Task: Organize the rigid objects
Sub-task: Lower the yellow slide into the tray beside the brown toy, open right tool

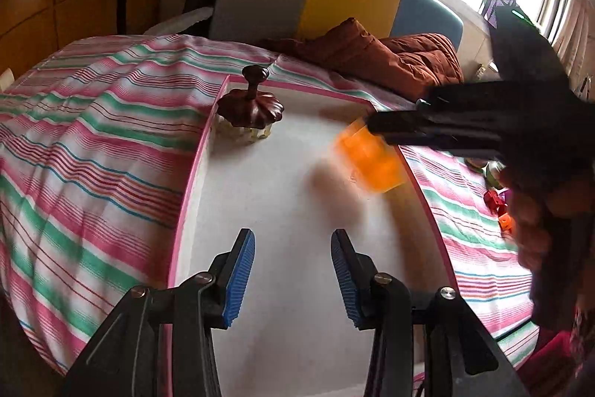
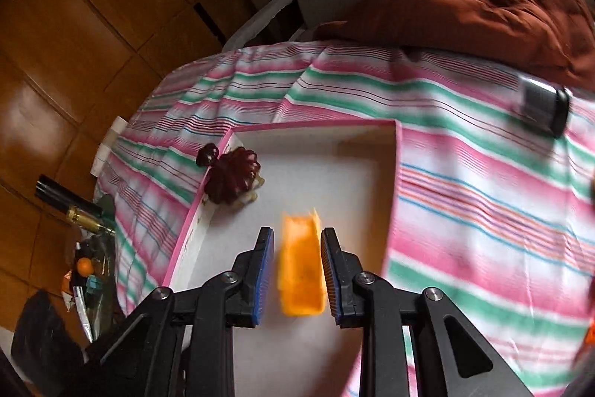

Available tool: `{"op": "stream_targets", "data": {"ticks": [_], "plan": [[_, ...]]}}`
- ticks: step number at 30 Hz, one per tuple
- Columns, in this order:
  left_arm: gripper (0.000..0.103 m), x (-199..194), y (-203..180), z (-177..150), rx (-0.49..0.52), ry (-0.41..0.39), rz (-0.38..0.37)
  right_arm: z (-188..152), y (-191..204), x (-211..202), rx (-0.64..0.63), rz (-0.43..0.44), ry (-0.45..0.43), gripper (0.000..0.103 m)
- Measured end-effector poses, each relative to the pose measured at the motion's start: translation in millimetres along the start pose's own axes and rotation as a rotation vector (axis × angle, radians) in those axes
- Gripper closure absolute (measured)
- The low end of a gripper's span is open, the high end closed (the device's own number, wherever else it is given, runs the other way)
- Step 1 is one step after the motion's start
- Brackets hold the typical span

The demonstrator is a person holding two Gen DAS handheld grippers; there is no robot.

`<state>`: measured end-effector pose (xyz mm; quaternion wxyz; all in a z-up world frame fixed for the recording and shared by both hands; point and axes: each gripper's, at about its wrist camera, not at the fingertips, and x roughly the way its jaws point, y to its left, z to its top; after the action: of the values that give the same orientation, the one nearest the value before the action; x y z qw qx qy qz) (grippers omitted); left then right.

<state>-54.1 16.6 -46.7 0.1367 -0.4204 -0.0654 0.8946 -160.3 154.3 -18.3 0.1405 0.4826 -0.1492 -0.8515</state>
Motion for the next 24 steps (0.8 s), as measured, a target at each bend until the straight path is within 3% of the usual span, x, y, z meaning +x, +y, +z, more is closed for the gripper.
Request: {"op": "stream_targets", "data": {"ticks": [7, 14, 19, 24], "plan": [[0.060, -4, 11, 2, -0.031, -0.007, 0.008, 14, 18, 25, -0.056, -0.057, 0.017, 0.076], [0.060, -7, 23, 2, -0.080, -0.020, 0.035, -5, 42, 31, -0.181, -0.089, 0.099, 0.076], [0.060, -8, 24, 2, -0.087, -0.025, 0.047, -17, 48, 41, -0.206, -0.047, 0.167, 0.073], [0.060, -9, 24, 2, -0.091, -0.029, 0.044, -14, 50, 47, -0.199, -0.069, 0.206, 0.072]]}}
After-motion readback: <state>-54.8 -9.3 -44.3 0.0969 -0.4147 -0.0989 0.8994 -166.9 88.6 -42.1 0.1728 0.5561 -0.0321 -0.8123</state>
